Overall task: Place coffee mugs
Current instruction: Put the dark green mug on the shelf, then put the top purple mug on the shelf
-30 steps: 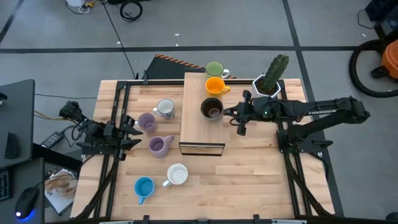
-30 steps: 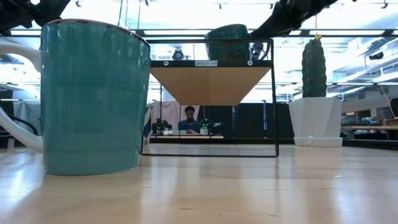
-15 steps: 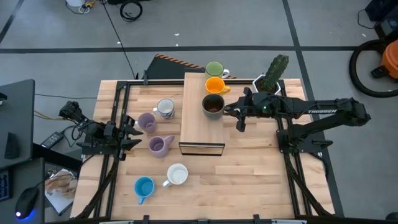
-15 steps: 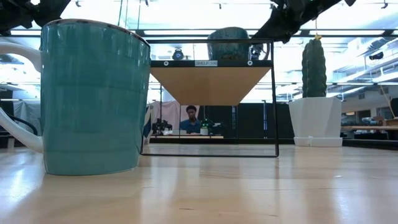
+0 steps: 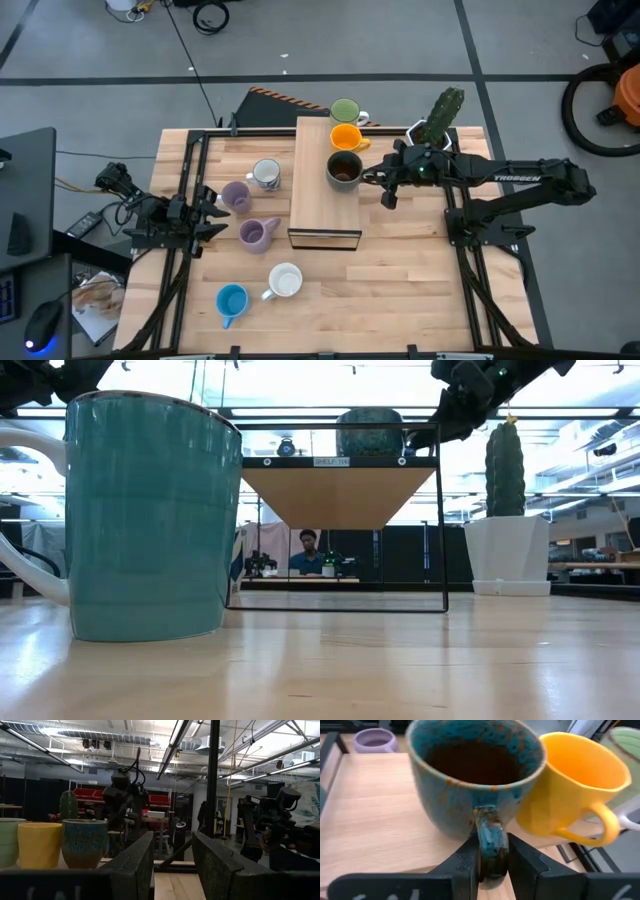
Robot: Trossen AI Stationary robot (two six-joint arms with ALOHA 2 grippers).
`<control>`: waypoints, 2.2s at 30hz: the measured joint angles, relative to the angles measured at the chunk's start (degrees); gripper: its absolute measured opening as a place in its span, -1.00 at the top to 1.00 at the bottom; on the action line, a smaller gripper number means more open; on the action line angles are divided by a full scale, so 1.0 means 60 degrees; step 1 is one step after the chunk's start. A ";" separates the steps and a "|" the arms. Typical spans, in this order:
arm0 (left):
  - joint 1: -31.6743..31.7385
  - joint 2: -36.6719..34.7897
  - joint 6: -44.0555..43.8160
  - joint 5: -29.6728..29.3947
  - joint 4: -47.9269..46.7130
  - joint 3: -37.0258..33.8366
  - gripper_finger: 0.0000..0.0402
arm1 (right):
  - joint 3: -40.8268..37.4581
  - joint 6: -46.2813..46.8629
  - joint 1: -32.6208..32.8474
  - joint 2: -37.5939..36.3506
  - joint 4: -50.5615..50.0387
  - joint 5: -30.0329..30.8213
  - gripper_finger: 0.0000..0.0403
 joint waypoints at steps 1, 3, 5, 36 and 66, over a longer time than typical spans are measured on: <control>0.0002 0.0002 0.0000 0.0001 0.0001 0.0001 0.31 | 0.0000 -0.0001 -0.0064 0.0000 0.0014 0.0001 0.53; 0.0000 -0.0001 0.0000 -0.0001 0.0000 -0.0001 0.31 | 0.0000 0.0027 -0.0179 0.0000 0.0041 0.0004 0.53; 0.0000 0.0003 0.0004 0.0000 0.0000 0.0002 0.31 | 0.0000 0.0034 -0.0281 0.0000 0.0074 0.0004 0.53; 0.0002 0.0002 0.0007 -0.0001 0.0001 0.0001 0.31 | -0.0011 0.0548 -0.0514 0.0000 0.0154 -0.0495 0.27; 0.0000 0.0314 -0.1088 -0.0010 -0.0318 0.0001 0.31 | 0.2805 0.1880 0.2723 -0.0073 -0.3719 0.1249 -0.23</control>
